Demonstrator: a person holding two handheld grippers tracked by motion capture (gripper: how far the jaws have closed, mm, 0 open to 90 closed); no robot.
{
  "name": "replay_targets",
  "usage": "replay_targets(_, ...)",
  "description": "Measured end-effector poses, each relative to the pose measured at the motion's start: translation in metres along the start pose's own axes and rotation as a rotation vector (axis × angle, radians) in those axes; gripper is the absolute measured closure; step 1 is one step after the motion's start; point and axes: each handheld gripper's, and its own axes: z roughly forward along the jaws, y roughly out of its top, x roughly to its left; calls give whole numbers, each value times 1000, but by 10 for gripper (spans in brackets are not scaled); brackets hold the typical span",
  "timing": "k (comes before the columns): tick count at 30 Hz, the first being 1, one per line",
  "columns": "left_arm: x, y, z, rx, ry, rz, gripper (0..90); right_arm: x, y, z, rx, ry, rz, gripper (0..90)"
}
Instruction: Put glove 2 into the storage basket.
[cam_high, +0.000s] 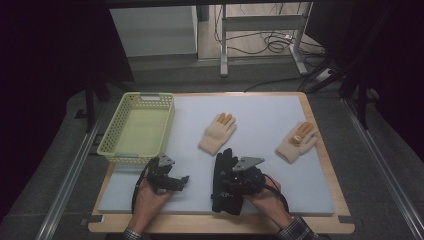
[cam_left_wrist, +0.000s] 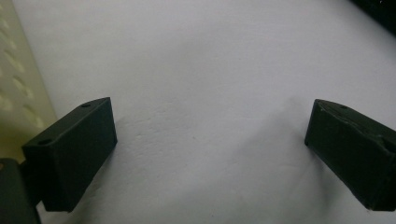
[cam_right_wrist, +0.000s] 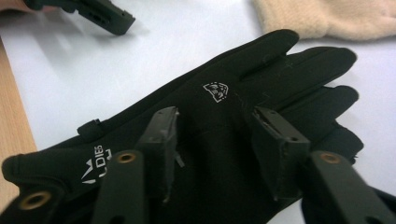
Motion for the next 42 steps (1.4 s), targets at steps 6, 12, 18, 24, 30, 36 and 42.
replay_targets(6,0,0,0,0,0,0,21,-8,3,-16,-46,-3,23,420)
replay_targets(12,0,0,0,-1,0,0,21,-15,-6,-32,-50,-12,49,451)
replay_targets(18,0,0,0,0,0,0,21,-22,-25,-43,-40,-25,81,553)
replay_targets(24,0,0,0,0,0,0,21,-19,-47,-44,-11,3,82,693)
replay_targets(30,0,0,0,0,0,0,21,-9,-63,-36,4,68,66,819)
replay_targets(36,0,0,0,1,-2,-3,22,-1,-58,-28,-11,107,46,839)
replay_targets(42,4,-1,-2,2,-14,14,35,7,-50,-17,-16,122,32,838)
